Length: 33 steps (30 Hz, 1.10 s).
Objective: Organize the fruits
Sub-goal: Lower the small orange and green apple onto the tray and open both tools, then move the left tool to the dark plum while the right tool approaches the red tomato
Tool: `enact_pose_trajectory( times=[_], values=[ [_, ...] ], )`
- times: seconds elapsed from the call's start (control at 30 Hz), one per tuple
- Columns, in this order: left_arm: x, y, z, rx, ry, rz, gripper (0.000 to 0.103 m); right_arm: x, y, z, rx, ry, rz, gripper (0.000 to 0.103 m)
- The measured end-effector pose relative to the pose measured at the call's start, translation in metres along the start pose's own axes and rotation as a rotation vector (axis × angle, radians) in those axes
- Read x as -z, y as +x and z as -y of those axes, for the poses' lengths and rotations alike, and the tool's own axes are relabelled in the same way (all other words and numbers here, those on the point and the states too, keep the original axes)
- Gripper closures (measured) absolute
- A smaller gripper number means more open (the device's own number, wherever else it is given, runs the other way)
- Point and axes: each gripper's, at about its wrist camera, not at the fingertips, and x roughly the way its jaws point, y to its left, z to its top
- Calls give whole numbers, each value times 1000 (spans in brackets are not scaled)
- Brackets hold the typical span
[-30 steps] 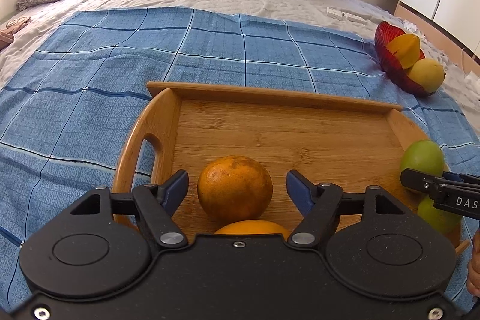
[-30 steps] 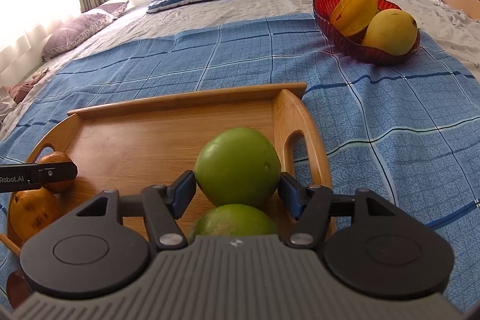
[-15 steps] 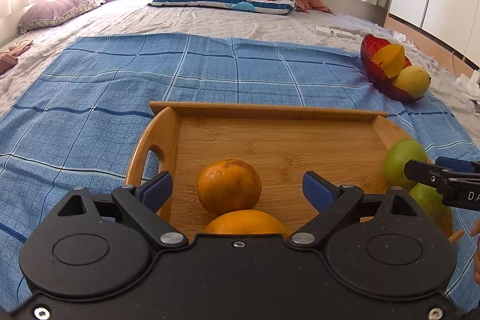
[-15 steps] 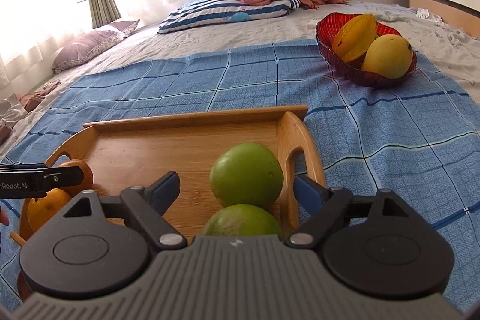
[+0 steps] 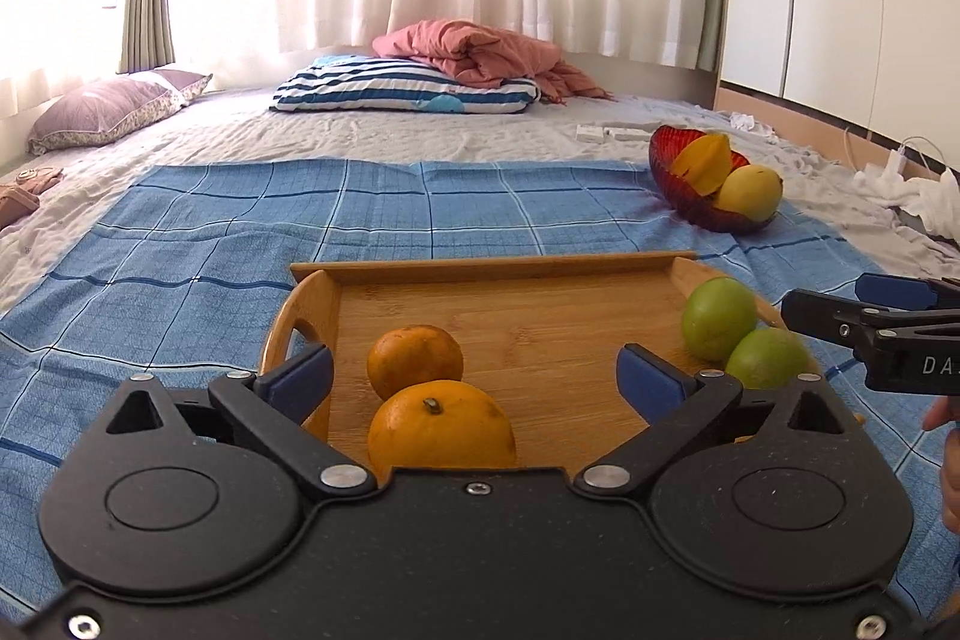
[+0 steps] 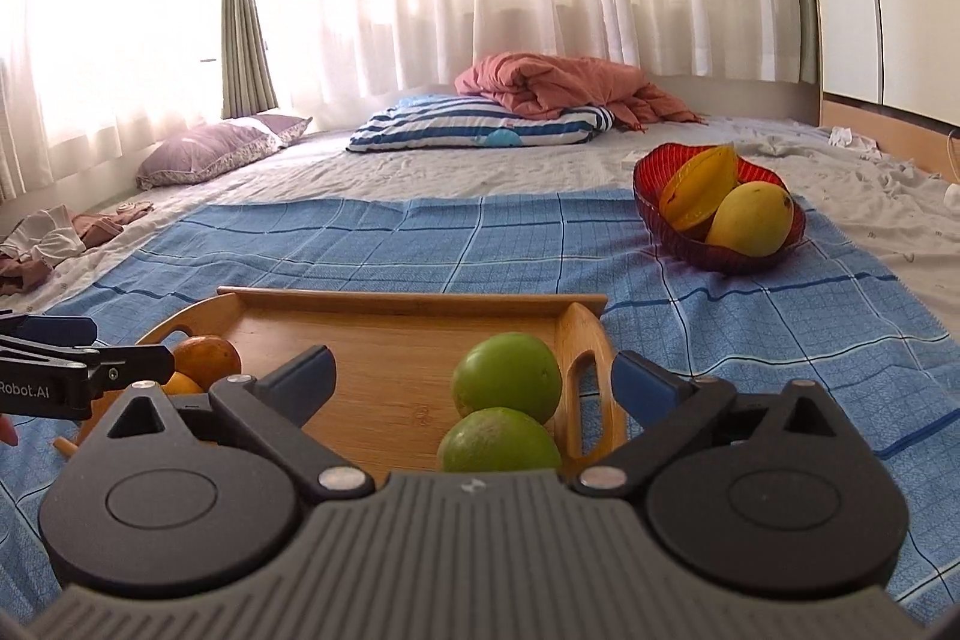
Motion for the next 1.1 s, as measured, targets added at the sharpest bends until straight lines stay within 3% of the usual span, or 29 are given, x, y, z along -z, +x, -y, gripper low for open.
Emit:
enact_pose_trajectory(
  times=[0.33,0.67,1.1],
  values=[
    [42,-35,10,11,-7,72,0,42,-42,-15,-9,-32,115,0],
    [85,-47,11,-18,27,123,0,85,-63,-25,-6,-42,139,0],
    [112,-42,22,-32,89,120,0,120,-64,-40,-37,-82,106,0]
  ],
)
